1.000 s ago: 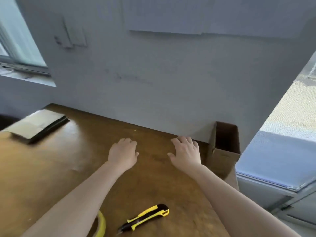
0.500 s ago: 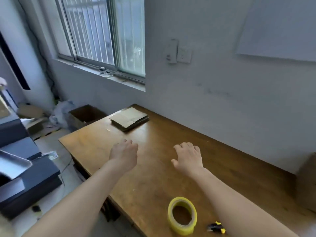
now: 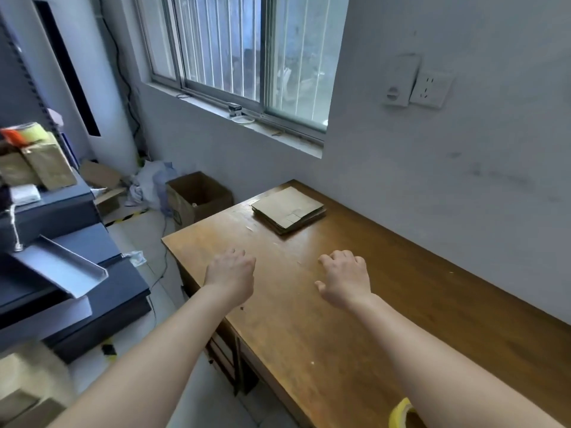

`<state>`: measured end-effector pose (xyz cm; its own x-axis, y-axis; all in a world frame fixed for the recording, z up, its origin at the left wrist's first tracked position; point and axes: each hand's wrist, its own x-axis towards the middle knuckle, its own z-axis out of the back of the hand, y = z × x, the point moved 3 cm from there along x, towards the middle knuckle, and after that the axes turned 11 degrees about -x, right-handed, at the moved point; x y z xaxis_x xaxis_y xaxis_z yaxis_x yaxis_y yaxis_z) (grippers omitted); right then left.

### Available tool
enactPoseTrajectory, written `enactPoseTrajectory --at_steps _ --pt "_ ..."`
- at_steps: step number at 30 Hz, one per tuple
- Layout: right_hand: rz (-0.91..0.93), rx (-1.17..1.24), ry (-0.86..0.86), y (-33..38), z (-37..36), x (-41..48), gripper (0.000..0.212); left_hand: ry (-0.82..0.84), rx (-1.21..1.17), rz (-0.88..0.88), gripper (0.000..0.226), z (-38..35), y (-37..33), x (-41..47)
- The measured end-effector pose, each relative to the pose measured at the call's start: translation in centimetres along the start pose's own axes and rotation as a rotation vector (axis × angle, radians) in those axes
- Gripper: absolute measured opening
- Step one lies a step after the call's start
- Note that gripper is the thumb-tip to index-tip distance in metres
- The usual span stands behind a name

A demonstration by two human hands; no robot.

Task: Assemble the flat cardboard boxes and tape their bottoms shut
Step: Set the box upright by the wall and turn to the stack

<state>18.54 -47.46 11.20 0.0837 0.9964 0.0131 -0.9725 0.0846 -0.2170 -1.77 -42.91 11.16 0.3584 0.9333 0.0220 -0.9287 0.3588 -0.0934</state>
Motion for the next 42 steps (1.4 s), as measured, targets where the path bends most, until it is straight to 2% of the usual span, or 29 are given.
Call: enactPoseTrajectory --at_steps 12,20,27,32,36,39,42 --pt "-0.04 0.028 0.104 2.0 -3.7 15.4 0.045 0.103 0.017 0.007 0.024 -3.6 5.8 15.5" --pt "-0.096 0.036 0.211 3.2 -6.6 23.1 0.043 0.186 -0.093 -0.004 0.029 -7.2 8.4 24.5" --pt "-0.228 0.067 0.301 4.2 -9.6 29.3 0.046 0.305 -0.205 -0.053 0.036 -11.2 9.9 33.3" --pt "-0.407 0.191 0.361 4.9 -12.2 32.9 0.05 0.342 -0.28 -0.056 0.048 -13.4 10.8 39.1" --pt "-0.582 0.334 0.412 5.5 -13.6 34.7 0.05 0.369 -0.338 -0.021 0.067 -15.2 11.4 42.0" --pt "-0.731 0.47 0.408 5.7 -14.7 35.5 0.05 0.327 -0.442 0.006 0.064 -16.1 11.7 43.3" --pt "-0.922 0.687 0.379 5.5 -15.3 35.8 0.061 0.23 -0.511 0.06 0.059 -15.8 12.0 44.0"
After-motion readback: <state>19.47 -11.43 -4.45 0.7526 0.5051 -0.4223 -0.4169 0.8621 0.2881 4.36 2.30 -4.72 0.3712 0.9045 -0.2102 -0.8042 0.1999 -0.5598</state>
